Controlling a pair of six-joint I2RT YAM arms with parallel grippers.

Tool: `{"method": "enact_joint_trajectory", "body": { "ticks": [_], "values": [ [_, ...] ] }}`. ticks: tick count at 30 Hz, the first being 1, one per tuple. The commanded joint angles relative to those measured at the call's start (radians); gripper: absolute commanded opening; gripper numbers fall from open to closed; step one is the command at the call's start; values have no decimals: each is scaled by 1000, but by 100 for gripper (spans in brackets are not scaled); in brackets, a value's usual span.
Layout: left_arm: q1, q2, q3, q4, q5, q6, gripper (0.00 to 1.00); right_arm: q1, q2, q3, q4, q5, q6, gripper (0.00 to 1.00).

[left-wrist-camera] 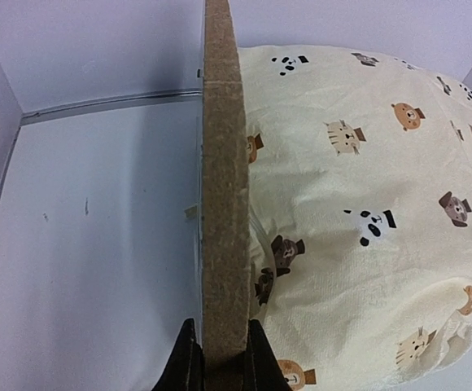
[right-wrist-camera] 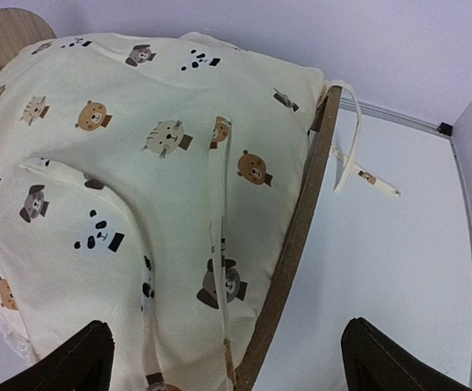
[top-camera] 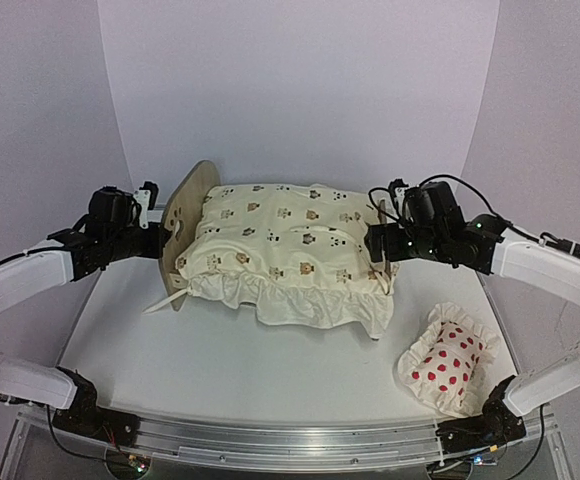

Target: Set up the pet bed

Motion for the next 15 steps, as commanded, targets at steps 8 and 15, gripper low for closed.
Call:
{"method": "enact_joint_trajectory", "body": {
  "ticks": [8,15],
  "values": [
    [13,-243,-82,-28,-232,-208,13,-2,74,84,-2,-273,39,97],
    [13,-221,-36,-76,-281,-227,46,-3,120,113,-4,-288,28,85]
  ]
}}
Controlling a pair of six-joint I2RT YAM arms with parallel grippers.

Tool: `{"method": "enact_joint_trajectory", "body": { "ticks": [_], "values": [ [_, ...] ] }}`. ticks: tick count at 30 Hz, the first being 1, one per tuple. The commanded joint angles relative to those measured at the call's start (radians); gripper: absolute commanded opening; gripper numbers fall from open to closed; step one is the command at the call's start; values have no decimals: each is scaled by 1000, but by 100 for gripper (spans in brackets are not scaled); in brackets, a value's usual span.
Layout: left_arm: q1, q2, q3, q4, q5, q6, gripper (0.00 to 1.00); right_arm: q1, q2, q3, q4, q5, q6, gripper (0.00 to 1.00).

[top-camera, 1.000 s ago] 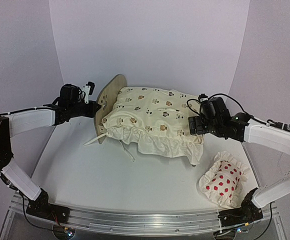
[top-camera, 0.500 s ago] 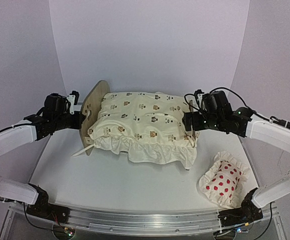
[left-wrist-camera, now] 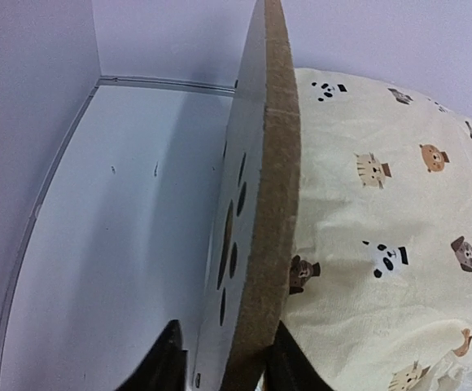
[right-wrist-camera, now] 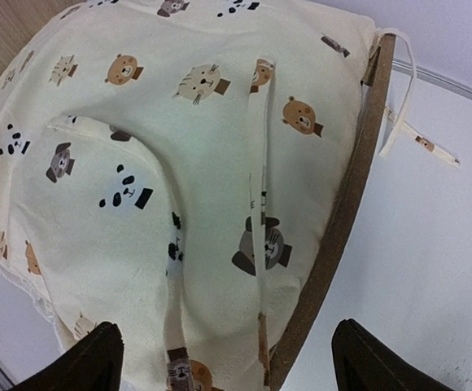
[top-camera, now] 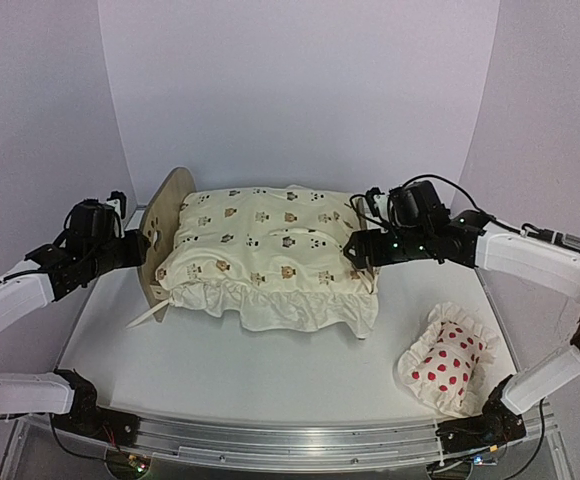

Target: Set up the pet bed

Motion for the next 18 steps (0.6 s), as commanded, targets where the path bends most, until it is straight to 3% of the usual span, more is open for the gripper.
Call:
{"method": "enact_joint_trajectory", "body": {
  "ticks": [1,5,7,9,14,18],
  "values": [
    [11,-17,73,35,-100,-52,52,-2,31,70,-1,-30,-5,82],
    [11,-23,124,-6,-172,-68,92,-3,44,82,-14,15,-11,71],
    [11,-21,172,-44,-210,-97,99,-2,45,83,-19,34,-13,63],
    [11,-24,226,-72,-207,-107,99,-2,39,77,-21,43,-14,52],
    [11,-41,313,-40,-37,-35,82,-2,-9,50,-44,74,-17,17],
    [1,35,404,-45,103,-4,72,-3,-131,-20,-74,126,1,11]
  ]
}}
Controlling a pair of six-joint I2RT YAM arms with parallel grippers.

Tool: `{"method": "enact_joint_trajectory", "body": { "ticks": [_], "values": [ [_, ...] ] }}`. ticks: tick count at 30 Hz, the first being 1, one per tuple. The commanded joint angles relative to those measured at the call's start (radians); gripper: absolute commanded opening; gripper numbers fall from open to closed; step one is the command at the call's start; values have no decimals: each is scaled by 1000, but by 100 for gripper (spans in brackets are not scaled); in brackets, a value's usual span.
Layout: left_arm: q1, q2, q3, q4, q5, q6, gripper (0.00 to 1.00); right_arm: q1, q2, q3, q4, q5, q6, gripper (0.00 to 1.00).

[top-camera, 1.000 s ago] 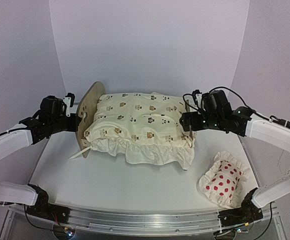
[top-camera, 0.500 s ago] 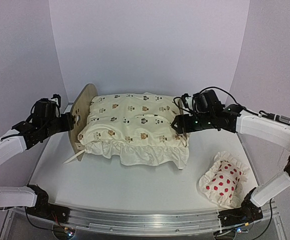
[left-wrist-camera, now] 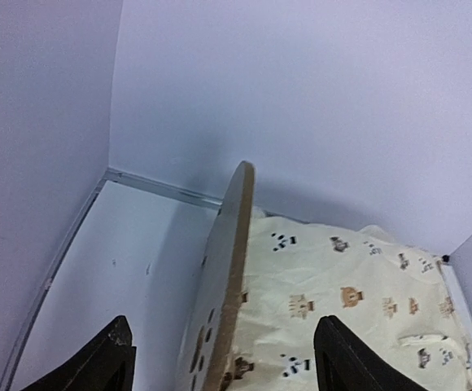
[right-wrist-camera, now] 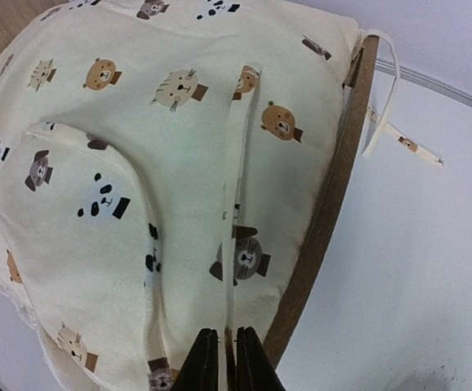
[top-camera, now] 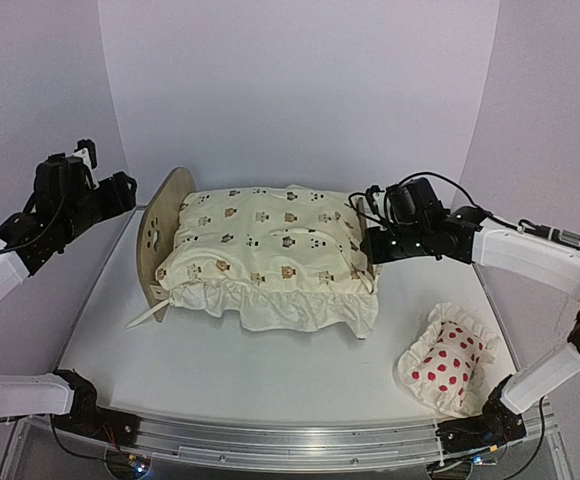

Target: Set up the pet bed

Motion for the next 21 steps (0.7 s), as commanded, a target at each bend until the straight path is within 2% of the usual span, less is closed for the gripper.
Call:
{"method": "enact_joint_trajectory", "body": {
  "ticks": [1,4,8,12,16,21],
  "values": [
    [-15,81,127,18,190,49,70,-3,-185,-80,-43,78,23,11],
    [-90,164,180,44,197,69,67,-2,-330,-211,-45,62,86,13],
    [-229,303,277,60,165,115,64,-2,-491,-381,-41,-37,217,25],
    [-314,444,351,73,193,150,63,-3,-574,-474,-47,-124,315,25],
    [-385,555,388,86,209,164,61,-2,-603,-470,-56,-170,308,31],
    [-432,611,375,100,202,149,57,0,-465,-276,-61,-361,265,35]
  ]
}}
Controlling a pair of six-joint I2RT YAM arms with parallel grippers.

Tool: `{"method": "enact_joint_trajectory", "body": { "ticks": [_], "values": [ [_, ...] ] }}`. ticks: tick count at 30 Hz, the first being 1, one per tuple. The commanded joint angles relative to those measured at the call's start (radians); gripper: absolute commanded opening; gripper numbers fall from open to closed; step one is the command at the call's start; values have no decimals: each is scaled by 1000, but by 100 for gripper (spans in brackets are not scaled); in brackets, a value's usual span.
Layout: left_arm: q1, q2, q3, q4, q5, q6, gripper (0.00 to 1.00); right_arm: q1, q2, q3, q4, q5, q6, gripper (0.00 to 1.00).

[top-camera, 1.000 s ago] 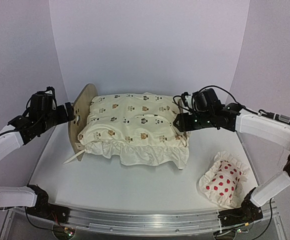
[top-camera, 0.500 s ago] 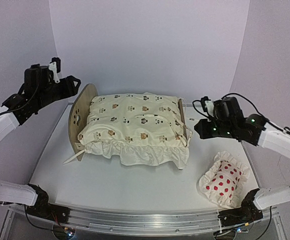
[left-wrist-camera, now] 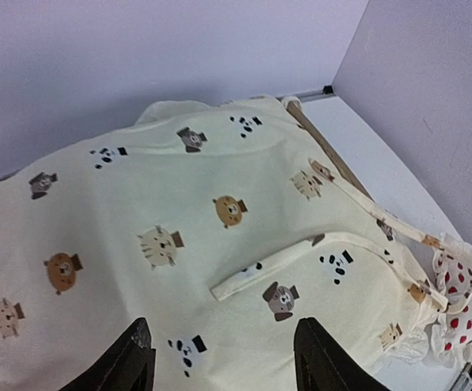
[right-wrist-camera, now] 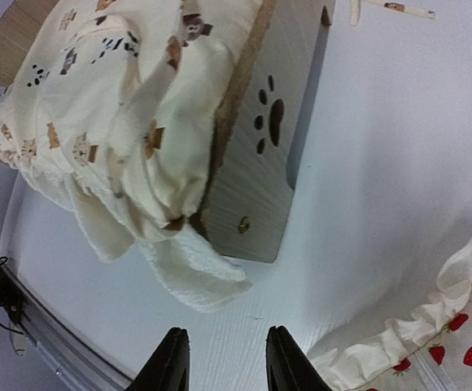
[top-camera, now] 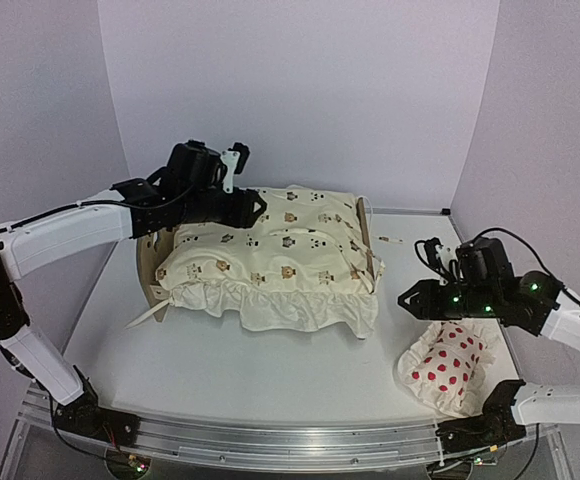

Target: Set up the pet bed

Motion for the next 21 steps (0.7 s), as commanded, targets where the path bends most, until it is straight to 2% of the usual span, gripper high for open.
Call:
{"method": "enact_joint_trajectory", "body": {
  "ticks": [1,3,7,12,15,21],
  "values": [
    [-28,11,19,53,19,-3,56,5,128,221,34,-203,-8,35],
    [-34,18,-10,83,45,-18,53,32,221,301,32,-212,-15,35],
    [-57,49,-21,87,68,-32,50,101,385,460,33,-130,-52,33],
    [-63,47,-75,91,33,-51,49,185,619,611,32,129,-28,28],
    [-63,34,-122,114,20,-55,49,210,739,685,23,190,-33,28],
    [-63,38,-172,103,-42,-47,48,214,788,688,-8,400,-86,28]
  ]
}}
